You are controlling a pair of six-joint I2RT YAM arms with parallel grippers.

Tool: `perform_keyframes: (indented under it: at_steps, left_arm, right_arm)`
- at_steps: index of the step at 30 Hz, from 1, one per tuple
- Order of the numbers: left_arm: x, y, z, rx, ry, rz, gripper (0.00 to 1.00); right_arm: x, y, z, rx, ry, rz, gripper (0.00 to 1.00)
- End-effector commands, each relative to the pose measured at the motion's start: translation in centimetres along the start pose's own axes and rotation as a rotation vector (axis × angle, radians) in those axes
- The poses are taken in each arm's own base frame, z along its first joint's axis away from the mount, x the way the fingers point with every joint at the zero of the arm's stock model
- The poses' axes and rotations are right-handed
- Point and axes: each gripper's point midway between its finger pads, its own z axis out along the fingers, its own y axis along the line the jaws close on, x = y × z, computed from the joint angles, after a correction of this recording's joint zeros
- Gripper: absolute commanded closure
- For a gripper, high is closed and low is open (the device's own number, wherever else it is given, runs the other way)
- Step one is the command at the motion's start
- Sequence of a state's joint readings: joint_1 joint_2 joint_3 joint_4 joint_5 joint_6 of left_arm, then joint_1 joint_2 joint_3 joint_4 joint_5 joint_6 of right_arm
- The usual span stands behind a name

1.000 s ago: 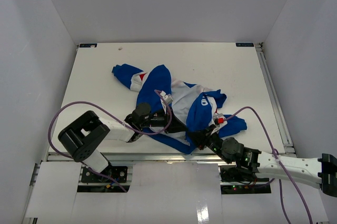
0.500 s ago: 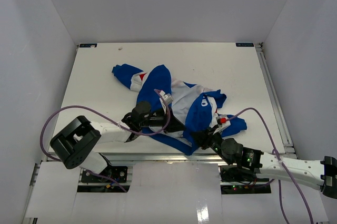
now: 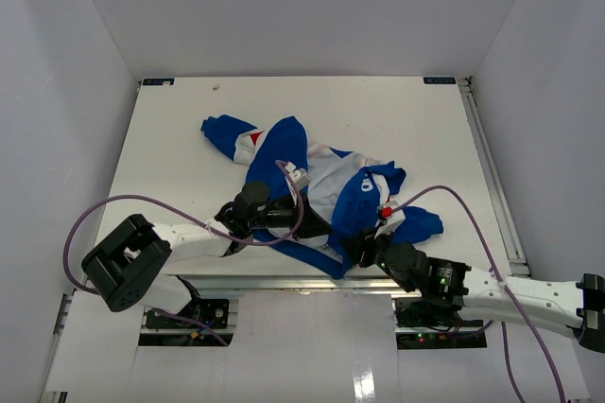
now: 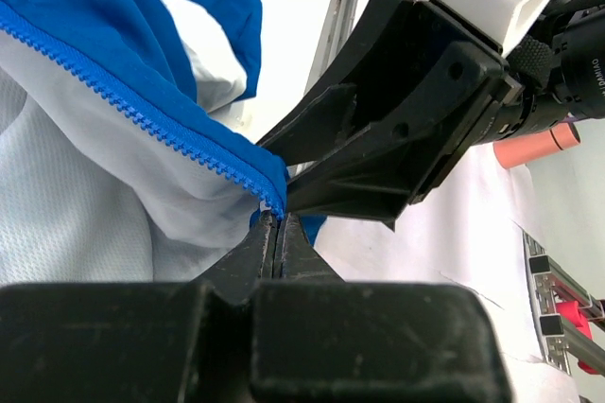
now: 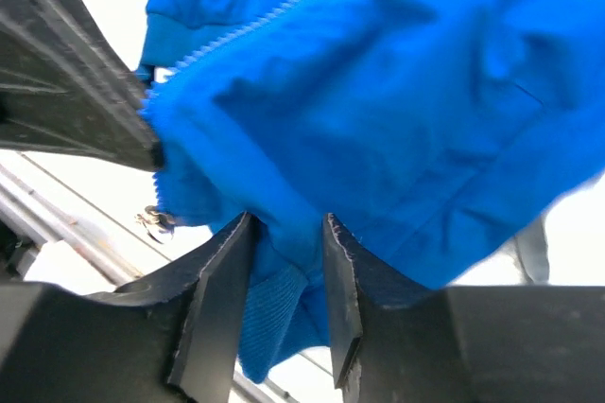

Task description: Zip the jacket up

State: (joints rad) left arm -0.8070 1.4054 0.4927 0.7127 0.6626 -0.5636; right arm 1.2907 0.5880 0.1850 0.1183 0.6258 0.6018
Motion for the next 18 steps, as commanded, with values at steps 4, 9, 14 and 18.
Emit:
perform_keyframes:
  at_steps: [4, 9, 14, 18]
  left_arm:
    - [-1.9, -1.6, -0.3, 0.042, -0.042, 0.069, 1.00]
    - [-2.1, -1.6, -0.5, 0.036, -0.048, 0.075, 1.00]
    - [-2.4, -2.0, -0.5, 0.040, -0.029, 0.068, 1.00]
    - [-2.9, -2.1, -0.6, 0.015, -0.013, 0.058, 1.00]
  right_arm:
    - [-3.3, 3.2, -1.2, -0.127, -0.019, -0.065, 0.51]
    - [-4.9, 4.6, -2.1, -0.210, -0.074, -0.053, 0.51]
    - [-6.3, 6.1, -2.8, -0.298, -0.127, -0.047, 0.52]
    - [-6.6, 7.4, -3.1, -0.366, -0.142, -0.048, 0.53]
